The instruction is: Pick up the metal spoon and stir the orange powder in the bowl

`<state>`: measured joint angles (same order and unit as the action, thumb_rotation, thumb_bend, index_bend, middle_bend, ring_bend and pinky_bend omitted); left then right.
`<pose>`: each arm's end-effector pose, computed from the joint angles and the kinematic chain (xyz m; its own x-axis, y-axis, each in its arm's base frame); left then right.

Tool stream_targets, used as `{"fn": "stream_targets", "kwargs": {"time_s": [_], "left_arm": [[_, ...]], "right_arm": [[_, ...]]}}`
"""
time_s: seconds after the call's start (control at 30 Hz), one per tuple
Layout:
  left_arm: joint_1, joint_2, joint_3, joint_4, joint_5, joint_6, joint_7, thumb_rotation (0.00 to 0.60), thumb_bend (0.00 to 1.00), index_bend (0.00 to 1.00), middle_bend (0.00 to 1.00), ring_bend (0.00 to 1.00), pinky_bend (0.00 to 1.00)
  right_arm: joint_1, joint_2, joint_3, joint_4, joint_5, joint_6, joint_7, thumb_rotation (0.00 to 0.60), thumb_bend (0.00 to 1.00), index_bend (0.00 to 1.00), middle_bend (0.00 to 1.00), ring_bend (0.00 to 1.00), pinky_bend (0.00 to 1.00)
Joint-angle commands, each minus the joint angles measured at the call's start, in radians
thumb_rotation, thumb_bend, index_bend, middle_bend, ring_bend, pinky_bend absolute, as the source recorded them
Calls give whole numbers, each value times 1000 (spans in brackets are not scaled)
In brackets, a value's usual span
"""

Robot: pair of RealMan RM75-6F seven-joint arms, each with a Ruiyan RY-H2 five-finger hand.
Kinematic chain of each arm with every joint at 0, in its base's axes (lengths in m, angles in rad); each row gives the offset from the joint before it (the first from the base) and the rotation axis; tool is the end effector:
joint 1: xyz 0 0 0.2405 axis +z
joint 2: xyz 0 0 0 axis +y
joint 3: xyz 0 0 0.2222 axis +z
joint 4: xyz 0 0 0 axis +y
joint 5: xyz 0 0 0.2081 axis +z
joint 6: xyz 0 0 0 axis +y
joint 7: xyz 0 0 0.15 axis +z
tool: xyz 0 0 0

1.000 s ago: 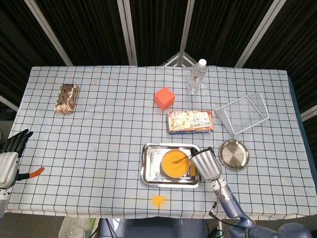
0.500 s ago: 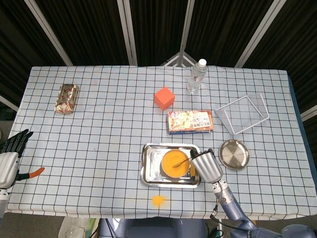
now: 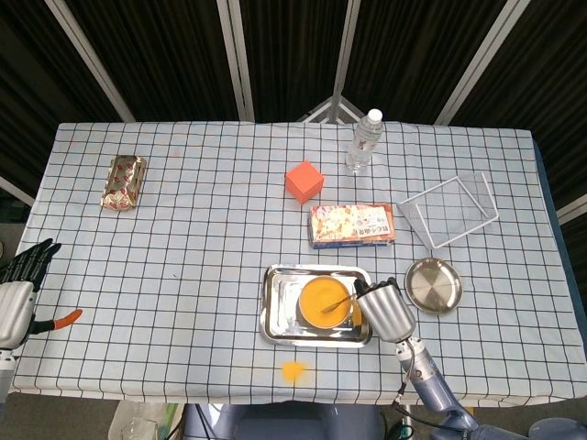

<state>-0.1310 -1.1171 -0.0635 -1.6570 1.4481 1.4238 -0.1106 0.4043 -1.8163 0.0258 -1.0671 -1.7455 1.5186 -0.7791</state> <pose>-0.2714 0.1988 0.1385 0.2442 0.0377 0.9690 0.9697 -0.0016 -0.2443 -0.1665 -0.2373 -0.0252 0.7516 0.4226 0.5065 -0.4001 -0.3183 0.8594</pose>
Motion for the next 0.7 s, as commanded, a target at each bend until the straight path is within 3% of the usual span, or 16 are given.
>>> {"fn": "stream_targets", "kwargs": {"time_s": [0.03, 0.7], "left_arm": [[-1, 0, 0, 0, -1, -2, 2, 600, 0, 0, 0, 0, 0], [-2, 2, -2, -3, -11, -10, 0, 600, 0, 0, 0, 0, 0]], "right_arm": [[-3, 0, -3, 5, -1, -2, 0, 600, 743, 830, 1000, 1000, 974], [6, -45, 17, 74, 14, -39, 14, 600, 743, 830, 1000, 1000, 974]]}}
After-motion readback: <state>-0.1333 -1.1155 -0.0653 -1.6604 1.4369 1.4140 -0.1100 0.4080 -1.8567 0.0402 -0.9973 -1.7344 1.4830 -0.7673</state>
